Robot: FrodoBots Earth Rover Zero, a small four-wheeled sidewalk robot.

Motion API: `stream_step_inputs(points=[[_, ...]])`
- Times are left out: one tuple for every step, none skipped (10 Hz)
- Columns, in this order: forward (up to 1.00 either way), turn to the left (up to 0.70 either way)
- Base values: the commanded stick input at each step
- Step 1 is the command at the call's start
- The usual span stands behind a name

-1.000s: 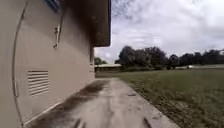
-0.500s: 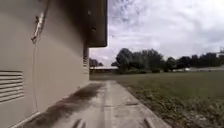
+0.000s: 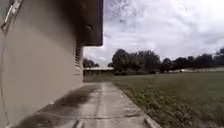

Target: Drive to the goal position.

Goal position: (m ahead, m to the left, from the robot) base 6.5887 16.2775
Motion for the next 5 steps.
stream_step_inputs(points=[[0.69,0.29],[0.69,0.03],[0.69,0.03],[0.69,0.03],[0.69,0.03]])
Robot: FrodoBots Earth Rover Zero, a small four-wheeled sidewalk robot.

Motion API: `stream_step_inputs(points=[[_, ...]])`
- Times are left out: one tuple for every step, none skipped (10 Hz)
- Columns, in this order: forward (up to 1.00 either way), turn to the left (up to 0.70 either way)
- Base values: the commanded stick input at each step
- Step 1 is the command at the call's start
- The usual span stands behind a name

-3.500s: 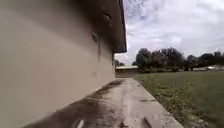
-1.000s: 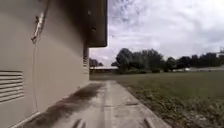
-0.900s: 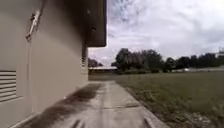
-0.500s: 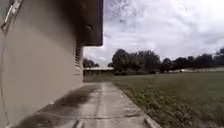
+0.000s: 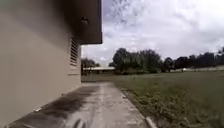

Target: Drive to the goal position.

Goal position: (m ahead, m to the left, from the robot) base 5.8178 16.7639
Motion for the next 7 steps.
stream_step_inputs(points=[[0.69,0.03],[0.69,0.03],[0.69,0.03],[0.69,0.13],[0.69,0.31],[0.69,0.23],[0.69,0.11]])
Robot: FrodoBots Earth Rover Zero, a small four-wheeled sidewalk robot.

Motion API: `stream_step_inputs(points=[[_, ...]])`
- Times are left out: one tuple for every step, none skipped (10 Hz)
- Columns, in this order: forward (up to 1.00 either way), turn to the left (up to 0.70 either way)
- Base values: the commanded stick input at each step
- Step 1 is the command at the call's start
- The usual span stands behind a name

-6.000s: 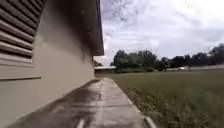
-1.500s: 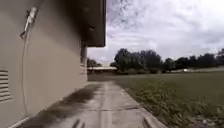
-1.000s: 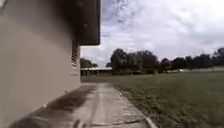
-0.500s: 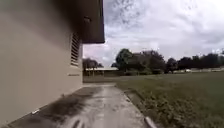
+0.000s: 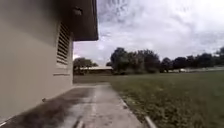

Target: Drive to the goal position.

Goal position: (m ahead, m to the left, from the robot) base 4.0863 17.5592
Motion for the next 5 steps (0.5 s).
stream_step_inputs(points=[[0.69,0.08],[0.69,0.21],[0.69,0.33],[0.69,0.34],[0.69,0.34]])
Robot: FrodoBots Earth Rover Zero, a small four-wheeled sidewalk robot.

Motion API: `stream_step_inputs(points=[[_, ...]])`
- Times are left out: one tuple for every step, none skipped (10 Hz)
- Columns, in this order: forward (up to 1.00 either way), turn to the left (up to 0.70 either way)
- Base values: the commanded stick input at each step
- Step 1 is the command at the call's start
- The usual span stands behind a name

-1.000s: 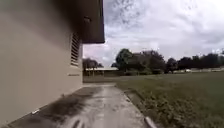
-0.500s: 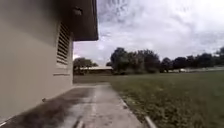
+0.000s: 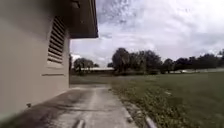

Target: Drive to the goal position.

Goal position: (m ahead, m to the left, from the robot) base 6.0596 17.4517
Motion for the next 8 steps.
stream_step_inputs(points=[[0.69,0.34],[0.69,0.34],[0.69,0.34],[0.69,0.34],[0.69,0.31],[0.69,0.22],[0.69,0.13],[0.69,0.04]])
